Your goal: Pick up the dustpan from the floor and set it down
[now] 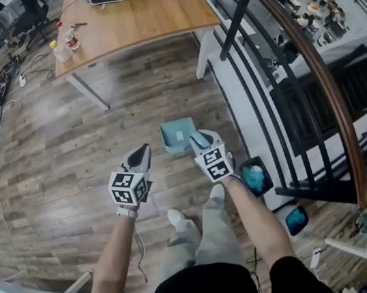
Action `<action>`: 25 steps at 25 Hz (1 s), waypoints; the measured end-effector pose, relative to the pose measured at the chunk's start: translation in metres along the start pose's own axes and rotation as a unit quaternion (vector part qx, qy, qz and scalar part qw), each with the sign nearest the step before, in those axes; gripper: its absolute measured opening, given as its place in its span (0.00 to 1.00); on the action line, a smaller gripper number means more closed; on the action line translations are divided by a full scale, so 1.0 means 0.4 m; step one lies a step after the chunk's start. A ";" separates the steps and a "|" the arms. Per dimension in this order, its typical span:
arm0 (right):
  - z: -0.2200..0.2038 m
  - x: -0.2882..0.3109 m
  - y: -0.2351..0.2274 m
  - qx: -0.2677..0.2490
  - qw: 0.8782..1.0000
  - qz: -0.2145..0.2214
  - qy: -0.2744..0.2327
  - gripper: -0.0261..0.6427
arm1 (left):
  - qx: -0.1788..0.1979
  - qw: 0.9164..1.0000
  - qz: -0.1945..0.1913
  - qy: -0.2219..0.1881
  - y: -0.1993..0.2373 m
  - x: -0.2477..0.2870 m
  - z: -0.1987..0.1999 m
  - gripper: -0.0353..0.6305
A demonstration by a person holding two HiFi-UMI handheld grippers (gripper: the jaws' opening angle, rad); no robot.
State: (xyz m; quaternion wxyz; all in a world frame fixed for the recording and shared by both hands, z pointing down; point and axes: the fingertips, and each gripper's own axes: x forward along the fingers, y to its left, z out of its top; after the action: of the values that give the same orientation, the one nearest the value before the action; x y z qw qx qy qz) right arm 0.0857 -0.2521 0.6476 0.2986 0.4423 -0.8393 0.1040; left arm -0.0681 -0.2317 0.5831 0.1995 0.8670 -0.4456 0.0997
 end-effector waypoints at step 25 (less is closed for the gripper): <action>-0.381 0.286 0.102 -0.005 0.999 0.001 0.048 0.18 | -0.060 0.997 0.009 0.053 0.114 0.067 -0.346 0.05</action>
State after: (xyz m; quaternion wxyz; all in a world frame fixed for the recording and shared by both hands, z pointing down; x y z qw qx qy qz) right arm 0.0660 -0.2393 0.8411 0.3408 0.4344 -0.8250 0.1207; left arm -0.0890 -0.2151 0.7291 0.2734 0.8429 -0.4475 0.1207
